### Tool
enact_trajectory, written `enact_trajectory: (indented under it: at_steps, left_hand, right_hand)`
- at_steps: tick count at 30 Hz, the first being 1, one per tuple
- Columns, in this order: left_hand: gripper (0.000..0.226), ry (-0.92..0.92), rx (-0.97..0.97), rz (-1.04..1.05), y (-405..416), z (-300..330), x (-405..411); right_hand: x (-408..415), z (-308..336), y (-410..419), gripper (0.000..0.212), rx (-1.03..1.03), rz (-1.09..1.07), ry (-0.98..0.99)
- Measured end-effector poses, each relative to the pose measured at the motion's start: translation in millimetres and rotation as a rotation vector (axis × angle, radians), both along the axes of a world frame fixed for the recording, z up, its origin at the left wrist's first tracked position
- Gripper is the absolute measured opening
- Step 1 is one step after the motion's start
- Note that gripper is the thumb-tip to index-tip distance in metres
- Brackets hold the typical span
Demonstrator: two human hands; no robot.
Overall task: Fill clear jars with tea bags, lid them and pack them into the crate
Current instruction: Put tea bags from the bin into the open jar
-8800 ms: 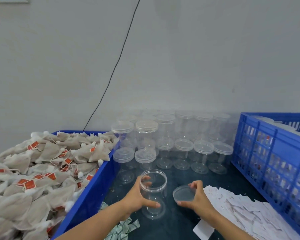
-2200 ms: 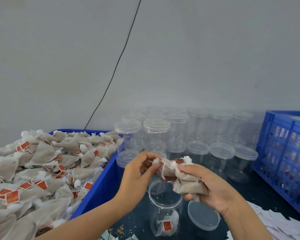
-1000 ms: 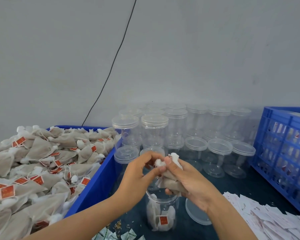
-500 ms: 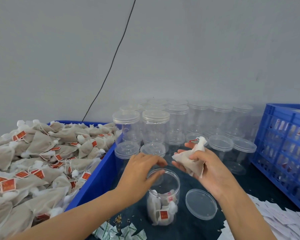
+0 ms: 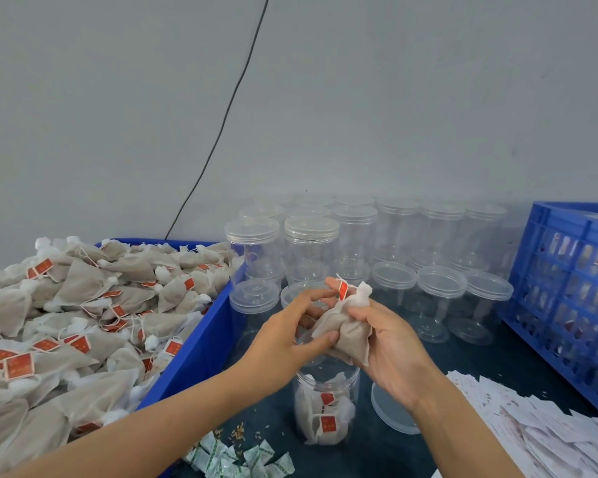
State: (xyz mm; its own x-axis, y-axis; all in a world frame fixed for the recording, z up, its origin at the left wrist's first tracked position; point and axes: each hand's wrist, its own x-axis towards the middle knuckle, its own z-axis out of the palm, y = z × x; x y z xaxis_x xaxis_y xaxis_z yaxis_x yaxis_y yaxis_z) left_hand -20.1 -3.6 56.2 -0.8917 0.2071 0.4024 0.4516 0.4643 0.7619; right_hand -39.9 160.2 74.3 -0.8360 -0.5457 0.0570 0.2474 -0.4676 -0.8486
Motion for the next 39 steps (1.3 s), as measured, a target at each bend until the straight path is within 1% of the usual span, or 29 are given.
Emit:
enact_trajectory:
  at_steps: [3,7,9,12,14,15,17,19,21,23,25,27,29,31,32,34,35,37,39]
  left_hand:
    - [0.045,0.017,-0.022,0.018,0.1,-0.7,-1.6]
    - [0.042,0.043,-0.065,0.081,-1.7,-1.5,-3.0]
    - [0.038,0.077,-0.138,0.126,-5.4,-0.8,-4.3]
    - [0.027,0.089,-0.258,0.152,-10.8,-1.1,-4.8]
    - [0.018,0.139,-0.437,0.134,-10.3,-0.4,-4.0]
    - [0.02,0.171,-0.551,0.116,-8.8,-0.3,-3.9]
    - [0.04,0.203,-0.761,0.05,-4.6,0.3,-3.3]
    - [0.066,0.163,-0.905,-0.05,-1.3,1.8,-1.6]
    - [0.084,0.059,-0.947,-0.133,-0.4,-0.5,-1.1]
    - [0.093,-0.034,-0.918,-0.163,0.1,-3.1,-3.1]
    - [0.093,-0.043,-0.863,-0.153,0.3,-4.5,-3.4]
    - [0.086,0.035,-0.781,-0.126,-0.5,-2.8,-0.2]
    - [0.075,0.125,-0.655,-0.064,-3.0,-1.3,1.6]
    - [0.065,0.2,-0.459,0.053,-6.5,0.1,0.0]
    - [0.063,0.208,-0.349,0.105,-8.0,0.5,-1.3]
    - [0.059,0.149,-0.166,0.165,-11.0,0.5,-3.3]
    - [0.054,0.109,-0.11,0.182,-12.7,-0.3,-4.2]
    - [0.045,0.053,-0.053,0.214,-16.2,-2.6,-6.2]
    - [0.042,0.024,-0.004,0.229,-19.8,-3.4,-8.3]
  right_hand:
    - [-2.0,0.7,0.5,0.037,0.016,-0.015,0.003]
    - [-4.3,-0.8,0.8,0.028,0.121,-0.148,0.019]
    - [-4.2,-1.3,-0.6,0.027,0.158,-0.204,0.033]
    - [-6.4,0.3,1.3,0.031,0.195,-0.31,0.111]
    - [-9.1,2.5,6.0,0.031,0.147,-0.367,0.116]
    - [-10.3,3.4,8.5,0.031,0.089,-0.373,0.089]
    - [-12.1,4.9,12.8,0.031,0.008,-0.373,0.041]
    - [-13.4,4.7,14.0,0.03,0.031,-0.399,0.068]
    - [-12.5,3.5,12.5,0.028,0.136,-0.443,0.137]
    - [-8.9,2.7,10.2,0.029,0.276,-0.488,0.224]
    - [-6.1,2.1,7.7,0.032,0.406,-0.524,0.305]
    - [-4.3,2.3,5.6,0.035,0.507,-0.568,0.395]
    - [-4.3,2.3,5.2,0.037,0.542,-0.608,0.465]
    - [-5.5,0.6,6.2,0.033,0.569,-0.623,0.497]
    - [-6.6,-0.5,6.9,0.028,0.591,-0.619,0.513]
    - [-7.6,-2.3,7.1,0.018,0.646,-0.587,0.562]
    - [-7.8,-3.1,6.5,0.017,0.675,-0.564,0.6]
    - [-7.5,-5.2,4.2,0.018,0.741,-0.51,0.701]
    - [-6.8,-9.7,-0.3,0.019,0.813,-0.476,0.782]
